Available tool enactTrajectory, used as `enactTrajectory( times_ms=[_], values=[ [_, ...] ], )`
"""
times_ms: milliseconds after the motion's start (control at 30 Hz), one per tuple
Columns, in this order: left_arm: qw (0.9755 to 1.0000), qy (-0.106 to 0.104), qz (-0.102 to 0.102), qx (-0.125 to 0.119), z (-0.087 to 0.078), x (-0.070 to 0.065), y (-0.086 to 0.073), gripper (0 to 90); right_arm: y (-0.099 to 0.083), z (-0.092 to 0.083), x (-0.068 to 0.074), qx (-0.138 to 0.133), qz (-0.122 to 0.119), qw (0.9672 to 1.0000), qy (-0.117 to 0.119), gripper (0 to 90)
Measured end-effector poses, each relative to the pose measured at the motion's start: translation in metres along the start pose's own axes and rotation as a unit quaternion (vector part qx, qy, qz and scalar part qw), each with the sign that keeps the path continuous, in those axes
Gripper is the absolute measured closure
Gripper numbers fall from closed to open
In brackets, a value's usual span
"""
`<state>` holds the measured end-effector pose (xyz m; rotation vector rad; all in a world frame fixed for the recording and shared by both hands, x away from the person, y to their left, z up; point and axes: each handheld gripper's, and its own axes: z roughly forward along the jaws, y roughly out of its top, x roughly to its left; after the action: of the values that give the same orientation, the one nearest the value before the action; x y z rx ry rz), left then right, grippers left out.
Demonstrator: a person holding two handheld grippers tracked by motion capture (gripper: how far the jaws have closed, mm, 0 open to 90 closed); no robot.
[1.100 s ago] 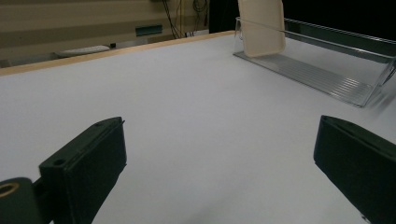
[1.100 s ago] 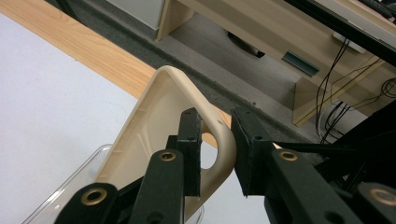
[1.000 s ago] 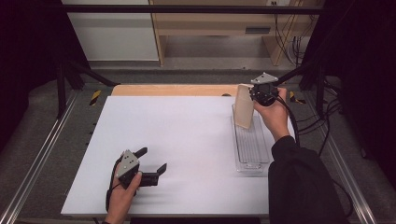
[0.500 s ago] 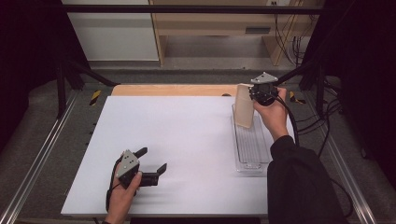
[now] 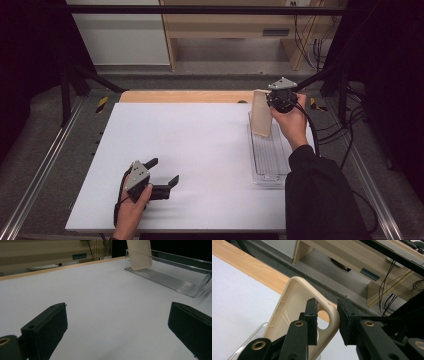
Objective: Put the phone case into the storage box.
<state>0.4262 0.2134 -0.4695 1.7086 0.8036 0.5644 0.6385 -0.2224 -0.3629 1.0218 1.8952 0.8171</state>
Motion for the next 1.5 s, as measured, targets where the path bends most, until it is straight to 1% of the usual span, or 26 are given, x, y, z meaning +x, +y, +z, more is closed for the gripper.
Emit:
enactTrajectory(
  times_ms=[400, 733, 1300, 1500],
  values=[
    [1.0000, 0.001, 0.000, -0.001, -0.001, 0.000, 0.000, 2.3, 0.000, 0.003, -0.001, -0.003, 0.005, 1.0000, -0.006, 70.1],
    [1.0000, 0.002, -0.002, -0.003, -0.001, 0.002, 0.000, 2.3, 0.000, 0.006, -0.001, -0.007, 0.017, 0.9997, -0.013, 68.4],
    [1.0000, 0.001, -0.001, -0.003, -0.001, 0.001, 0.000, 2.3, -0.001, 0.010, -0.001, -0.009, 0.022, 0.9995, -0.019, 65.6],
    [1.0000, 0.001, -0.001, -0.003, -0.001, 0.001, 0.000, 2.3, -0.002, 0.012, -0.003, -0.009, 0.033, 0.9992, -0.019, 65.1]
  ],
)
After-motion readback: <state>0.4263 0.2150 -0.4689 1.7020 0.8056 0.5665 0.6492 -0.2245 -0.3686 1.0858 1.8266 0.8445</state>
